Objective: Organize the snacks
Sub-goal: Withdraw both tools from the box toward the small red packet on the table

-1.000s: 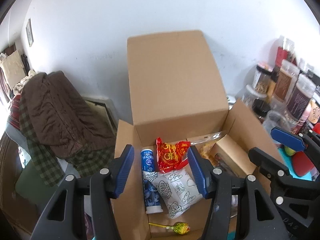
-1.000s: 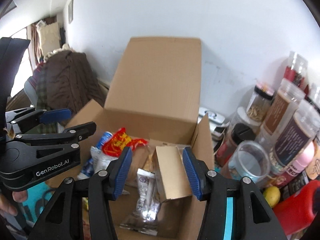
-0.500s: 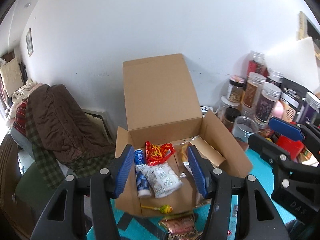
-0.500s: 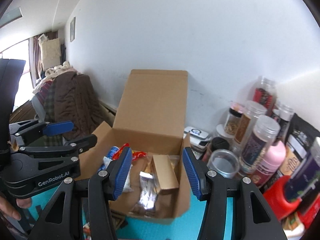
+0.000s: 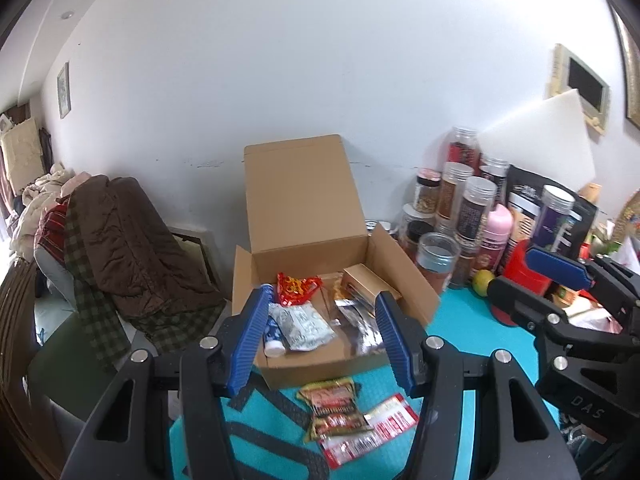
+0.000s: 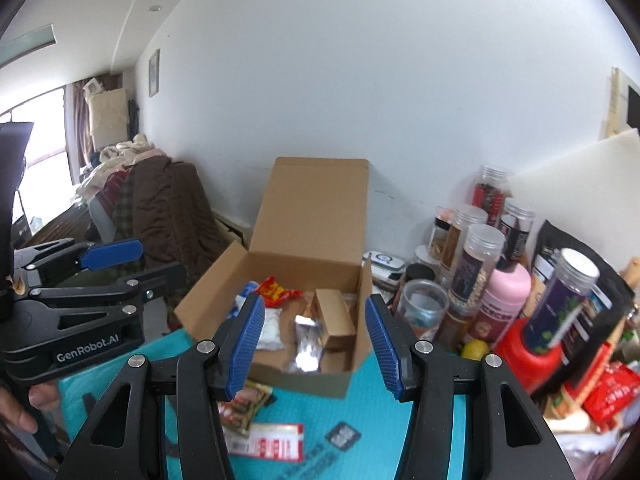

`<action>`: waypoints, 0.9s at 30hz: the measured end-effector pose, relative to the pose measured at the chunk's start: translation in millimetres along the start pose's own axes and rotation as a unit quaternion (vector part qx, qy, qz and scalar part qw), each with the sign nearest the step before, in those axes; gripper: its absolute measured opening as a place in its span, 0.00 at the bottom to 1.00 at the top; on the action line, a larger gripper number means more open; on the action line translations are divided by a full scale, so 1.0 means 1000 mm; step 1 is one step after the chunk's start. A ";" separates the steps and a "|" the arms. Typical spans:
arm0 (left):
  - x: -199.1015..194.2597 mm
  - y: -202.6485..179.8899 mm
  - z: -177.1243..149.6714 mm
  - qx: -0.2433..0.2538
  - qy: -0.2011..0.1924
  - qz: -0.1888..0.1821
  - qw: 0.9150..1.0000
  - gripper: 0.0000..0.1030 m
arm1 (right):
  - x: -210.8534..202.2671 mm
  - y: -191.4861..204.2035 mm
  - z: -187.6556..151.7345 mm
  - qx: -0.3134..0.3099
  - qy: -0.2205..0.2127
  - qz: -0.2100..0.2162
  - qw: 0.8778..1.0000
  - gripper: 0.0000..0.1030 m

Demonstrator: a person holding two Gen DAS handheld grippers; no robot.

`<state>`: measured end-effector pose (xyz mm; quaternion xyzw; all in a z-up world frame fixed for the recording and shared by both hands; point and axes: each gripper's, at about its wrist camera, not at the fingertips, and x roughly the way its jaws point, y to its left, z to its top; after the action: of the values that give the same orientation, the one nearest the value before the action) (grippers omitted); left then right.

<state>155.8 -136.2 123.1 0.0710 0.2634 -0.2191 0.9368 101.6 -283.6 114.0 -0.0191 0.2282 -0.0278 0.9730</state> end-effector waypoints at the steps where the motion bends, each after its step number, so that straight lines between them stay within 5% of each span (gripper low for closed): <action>1: -0.005 -0.001 -0.003 0.001 -0.001 -0.001 1.000 0.54 | -0.005 0.001 -0.003 -0.001 0.000 0.000 1.000 0.51; 27: -0.078 0.010 -0.108 0.013 0.012 -0.039 0.999 0.54 | -0.053 0.052 -0.111 0.023 0.073 0.049 0.996 0.54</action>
<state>50.3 -71.5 72.4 0.0756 0.2745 -0.2580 0.9232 6.7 -231.5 35.3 0.0166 0.2984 0.0132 0.9542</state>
